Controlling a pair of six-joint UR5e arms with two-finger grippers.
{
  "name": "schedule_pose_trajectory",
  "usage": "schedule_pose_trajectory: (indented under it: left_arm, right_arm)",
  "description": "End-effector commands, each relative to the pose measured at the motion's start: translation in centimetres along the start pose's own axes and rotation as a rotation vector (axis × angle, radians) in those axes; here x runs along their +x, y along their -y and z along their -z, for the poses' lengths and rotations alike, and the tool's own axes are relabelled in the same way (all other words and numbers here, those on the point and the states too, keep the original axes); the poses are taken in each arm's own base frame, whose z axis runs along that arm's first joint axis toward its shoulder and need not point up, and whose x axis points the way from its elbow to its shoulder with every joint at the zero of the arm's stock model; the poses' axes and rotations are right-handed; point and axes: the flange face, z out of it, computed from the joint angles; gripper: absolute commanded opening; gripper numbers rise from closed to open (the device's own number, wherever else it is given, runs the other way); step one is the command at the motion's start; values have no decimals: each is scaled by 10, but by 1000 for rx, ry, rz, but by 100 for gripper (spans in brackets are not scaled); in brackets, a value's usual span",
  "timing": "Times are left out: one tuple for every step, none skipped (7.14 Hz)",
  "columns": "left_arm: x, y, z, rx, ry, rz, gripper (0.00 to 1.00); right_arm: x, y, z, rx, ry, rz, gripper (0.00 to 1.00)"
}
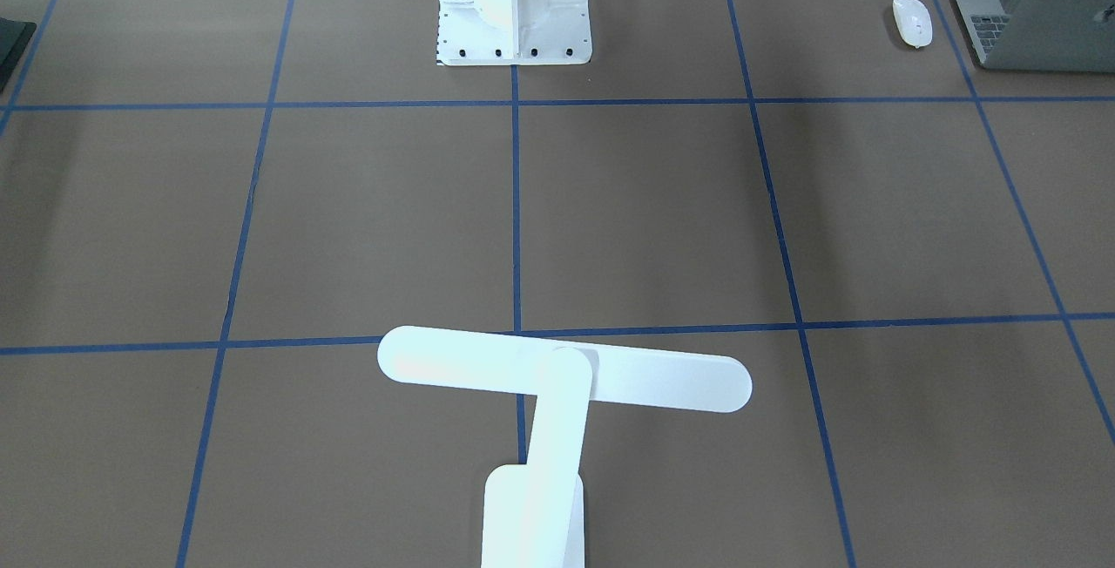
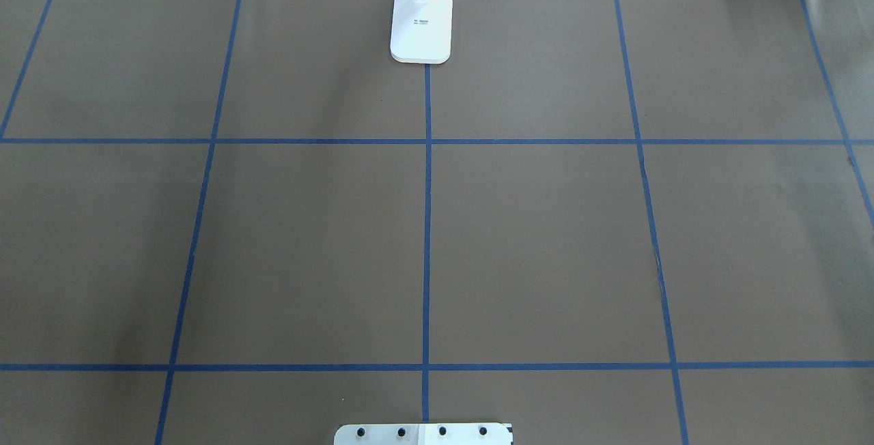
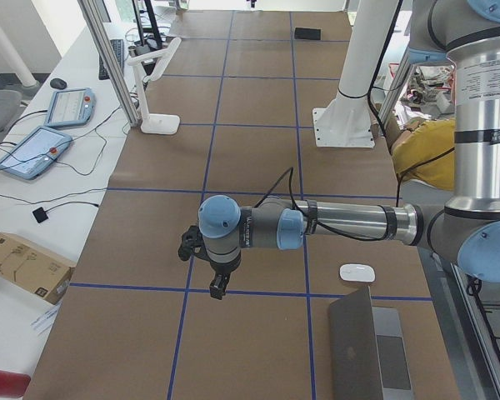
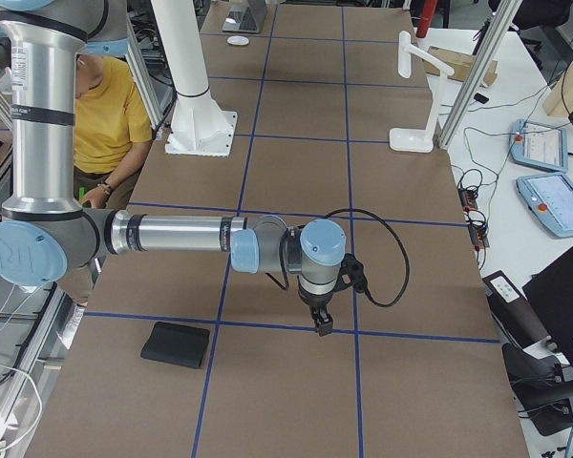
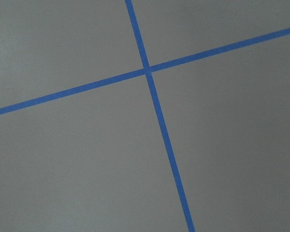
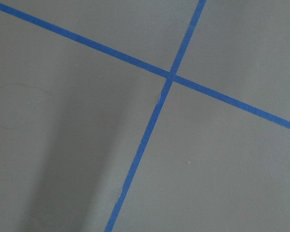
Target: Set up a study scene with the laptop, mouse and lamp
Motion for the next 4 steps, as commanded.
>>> schedule_pose_trajectory:
  left_arm:
    - [2,8,4,2,1,-3,100]
    - [0,7,1,-3,-1,5,100]
    - [-2,7,4,3,0,17,100]
    - [-12,2,16,30,6,43,100]
  right_arm:
    - [2,-1,-3,-5,3,-5,100]
    - [3,-3,-5,-8,6,-9,100]
    - [3,-2,-5,-7,12,-11,100]
    - [3,-2,-5,-4,9,-7,100]
